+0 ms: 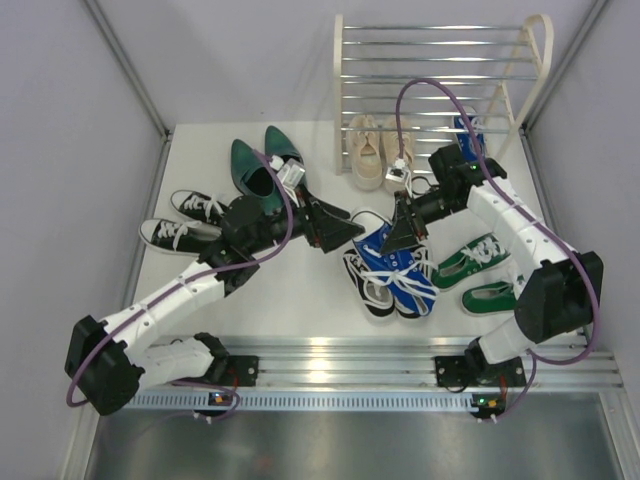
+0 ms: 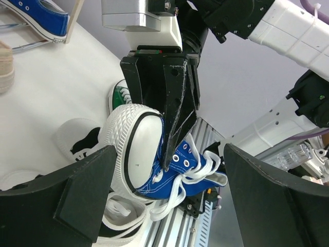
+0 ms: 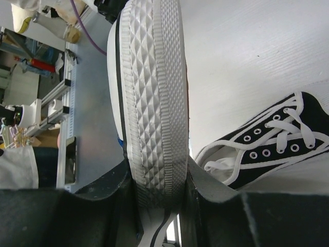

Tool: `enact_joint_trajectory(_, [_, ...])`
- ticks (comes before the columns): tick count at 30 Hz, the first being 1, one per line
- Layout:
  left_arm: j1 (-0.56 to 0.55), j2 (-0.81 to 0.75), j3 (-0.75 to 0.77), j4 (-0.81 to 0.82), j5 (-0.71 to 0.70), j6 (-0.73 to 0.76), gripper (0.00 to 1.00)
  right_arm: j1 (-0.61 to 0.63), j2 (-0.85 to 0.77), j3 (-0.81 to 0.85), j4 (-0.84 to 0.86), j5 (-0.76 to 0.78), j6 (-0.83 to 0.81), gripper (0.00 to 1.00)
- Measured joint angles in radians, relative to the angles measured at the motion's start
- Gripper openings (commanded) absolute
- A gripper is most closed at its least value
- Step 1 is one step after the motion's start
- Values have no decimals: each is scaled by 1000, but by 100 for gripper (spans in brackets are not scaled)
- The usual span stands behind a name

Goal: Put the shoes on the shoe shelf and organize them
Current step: Pick up the shoe at the center of the board.

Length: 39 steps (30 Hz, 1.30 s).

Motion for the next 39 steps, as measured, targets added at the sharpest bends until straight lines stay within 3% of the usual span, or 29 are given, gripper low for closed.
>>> enact_joint_trajectory(17, [-26,-38,-20,-34,-70,80,92,9,0,0,-1,-8,-10,0])
enact_joint_trajectory(21, [-25,-31,-47,-92,-137,87,92,45,-7,2,2,-107,-32,0])
enact_joint_trajectory(30, [-27,-35,-64,-76,-127,72,91,57,-8,1,3,-115,-40,0])
enact_joint_trajectory(33, [-26,-29,-87,-18,-72,41,85,62,-8,1,3,-140,-40,0])
enact_joint_trajectory(39, [-26,14,-98,74,25,-31,60,68,-8,1,3,-145,-40,6])
